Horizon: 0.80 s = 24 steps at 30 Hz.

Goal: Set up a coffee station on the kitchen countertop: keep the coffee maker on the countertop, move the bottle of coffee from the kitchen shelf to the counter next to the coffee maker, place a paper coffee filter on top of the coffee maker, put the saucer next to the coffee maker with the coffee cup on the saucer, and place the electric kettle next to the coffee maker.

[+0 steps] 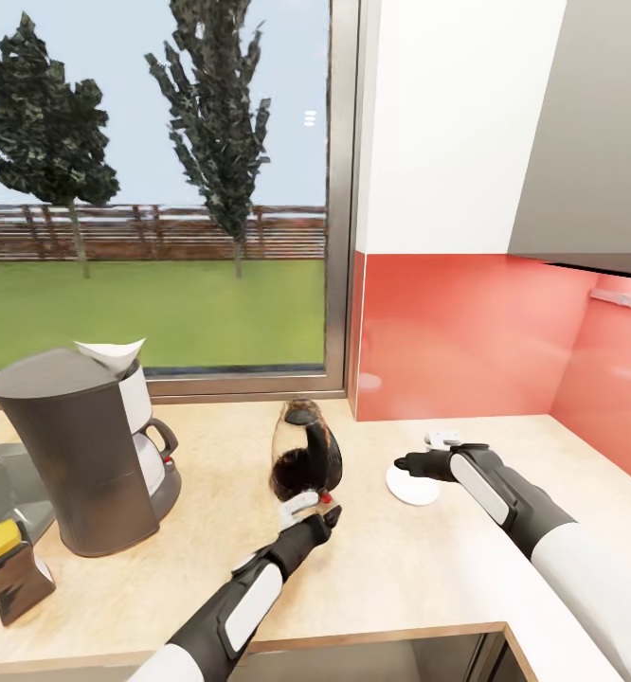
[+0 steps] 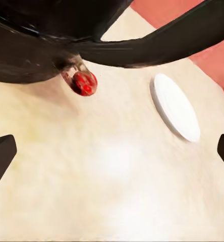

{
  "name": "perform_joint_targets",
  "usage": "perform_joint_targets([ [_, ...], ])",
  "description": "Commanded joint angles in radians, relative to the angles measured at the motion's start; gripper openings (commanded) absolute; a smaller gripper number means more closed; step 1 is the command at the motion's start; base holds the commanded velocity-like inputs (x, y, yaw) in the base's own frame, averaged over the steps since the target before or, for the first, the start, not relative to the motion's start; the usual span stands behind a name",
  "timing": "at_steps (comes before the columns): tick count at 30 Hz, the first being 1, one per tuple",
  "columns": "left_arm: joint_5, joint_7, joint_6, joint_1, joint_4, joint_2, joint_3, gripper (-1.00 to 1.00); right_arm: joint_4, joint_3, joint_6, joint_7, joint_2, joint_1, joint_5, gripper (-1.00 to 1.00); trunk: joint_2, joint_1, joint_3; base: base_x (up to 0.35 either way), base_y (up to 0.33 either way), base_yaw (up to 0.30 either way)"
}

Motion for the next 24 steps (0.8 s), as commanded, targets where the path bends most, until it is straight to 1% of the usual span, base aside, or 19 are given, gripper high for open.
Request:
perform_joint_targets([
  [1,0.015,-0.018,0.004,0.004,0.000,0.000,0.000,1.00,-0.002,0.005,0.001,-0.010,-0.001,-0.001,-0.011,1.00,-0.001,0.000,0.000,0.000,0.000,0.000],
  [3,0.038,-0.065,0.009,0.015,0.001,0.000,0.000,1.00,-0.002,0.005,0.001,-0.010,-0.001,-0.001,-0.011,1.00,-0.001,0.000,0.000,0.000,0.000,0.000],
  [5,0.053,-0.099,0.017,0.033,-0.001,0.000,0.000,1.00,-0.003,0.005,0.002,-0.010,0.000,-0.001,-0.011,1.00,-0.001,0.000,0.000,0.000,0.000,-0.052],
  [7,0.061,-0.118,0.017,0.034,-0.004,0.000,-0.001,1.00,-0.003,0.005,0.002,-0.010,0.000,-0.001,-0.011,1.00,-0.001,0.000,0.000,0.000,0.000,-0.194],
  [9,0.078,-0.140,0.018,0.035,-0.005,0.000,-0.001,1.00,-0.005,0.005,0.002,-0.010,0.000,-0.001,-0.011,1.00,-0.001,0.000,0.000,0.000,0.000,-0.262],
  [10,0.093,-0.149,0.018,0.037,-0.004,0.000,0.000,1.00,-0.006,0.005,0.003,-0.010,0.000,-0.001,-0.010,1.00,-0.001,0.000,0.000,0.000,0.000,-0.152],
  [17,0.101,-0.154,0.018,0.048,0.001,0.000,0.000,1.00,-0.006,0.006,0.003,-0.010,0.000,-0.001,-0.009,1.00,-0.001,0.000,0.000,0.003,0.000,-0.042],
  [24,0.103,-0.155,0.017,0.055,0.001,0.000,0.000,1.00,-0.006,0.011,0.003,-0.010,0.000,-0.001,-0.009,1.00,-0.001,0.000,0.000,0.063,0.000,-0.001],
])
